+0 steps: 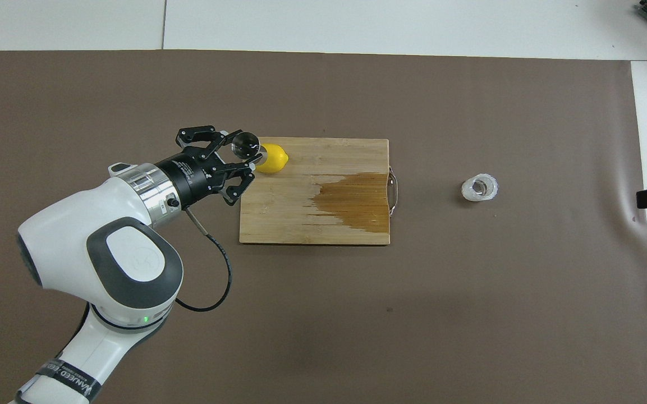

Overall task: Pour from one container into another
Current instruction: 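Lift the metal cup with the left gripper over the wooden board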

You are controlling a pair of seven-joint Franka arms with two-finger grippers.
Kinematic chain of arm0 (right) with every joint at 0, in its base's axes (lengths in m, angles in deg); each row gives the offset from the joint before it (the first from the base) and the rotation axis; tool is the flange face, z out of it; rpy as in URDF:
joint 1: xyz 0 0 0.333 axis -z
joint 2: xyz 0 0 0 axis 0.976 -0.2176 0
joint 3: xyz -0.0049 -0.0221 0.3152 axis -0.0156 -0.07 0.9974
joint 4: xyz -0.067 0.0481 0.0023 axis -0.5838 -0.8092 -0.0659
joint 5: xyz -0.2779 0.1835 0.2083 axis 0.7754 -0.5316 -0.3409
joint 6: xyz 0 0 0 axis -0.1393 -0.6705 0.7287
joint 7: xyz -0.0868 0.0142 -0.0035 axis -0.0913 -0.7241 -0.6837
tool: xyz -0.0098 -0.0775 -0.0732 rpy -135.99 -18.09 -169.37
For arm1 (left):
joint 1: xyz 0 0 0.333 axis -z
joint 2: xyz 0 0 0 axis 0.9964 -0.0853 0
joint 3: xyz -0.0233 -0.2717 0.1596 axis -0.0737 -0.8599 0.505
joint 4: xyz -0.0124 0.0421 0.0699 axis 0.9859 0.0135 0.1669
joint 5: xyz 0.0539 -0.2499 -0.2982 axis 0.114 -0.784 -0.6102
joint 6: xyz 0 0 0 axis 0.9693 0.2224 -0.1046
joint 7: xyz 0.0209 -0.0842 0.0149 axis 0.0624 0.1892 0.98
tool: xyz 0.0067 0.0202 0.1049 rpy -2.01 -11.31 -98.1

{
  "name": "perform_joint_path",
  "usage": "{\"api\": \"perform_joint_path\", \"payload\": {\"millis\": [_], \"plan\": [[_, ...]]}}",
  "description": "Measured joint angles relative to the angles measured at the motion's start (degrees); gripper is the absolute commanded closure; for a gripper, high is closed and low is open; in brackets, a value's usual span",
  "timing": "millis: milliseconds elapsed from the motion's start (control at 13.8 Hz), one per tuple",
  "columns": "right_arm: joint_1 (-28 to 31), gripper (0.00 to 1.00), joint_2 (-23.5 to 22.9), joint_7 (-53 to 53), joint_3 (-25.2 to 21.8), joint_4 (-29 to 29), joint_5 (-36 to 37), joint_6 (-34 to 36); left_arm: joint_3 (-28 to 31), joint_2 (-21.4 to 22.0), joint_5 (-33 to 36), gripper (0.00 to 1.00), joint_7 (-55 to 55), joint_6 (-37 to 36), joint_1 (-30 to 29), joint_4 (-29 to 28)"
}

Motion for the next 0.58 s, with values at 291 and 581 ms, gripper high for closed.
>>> {"api": "perform_joint_path", "payload": {"millis": [291, 581], "plan": [[0.0, 0.00, 0.0, 0.0, 0.0, 0.0, 0.0, 0.0, 0.0, -0.5, 0.7, 1.00, 0.0, 0.3, 3.8, 0.9], [0.0, 0.00, 0.0, 0.0, 0.0, 0.0, 0.0, 0.0, 0.0, -2.9, 4.4, 1.00, -2.4, 0.9, 6.5, 2.7]]}}
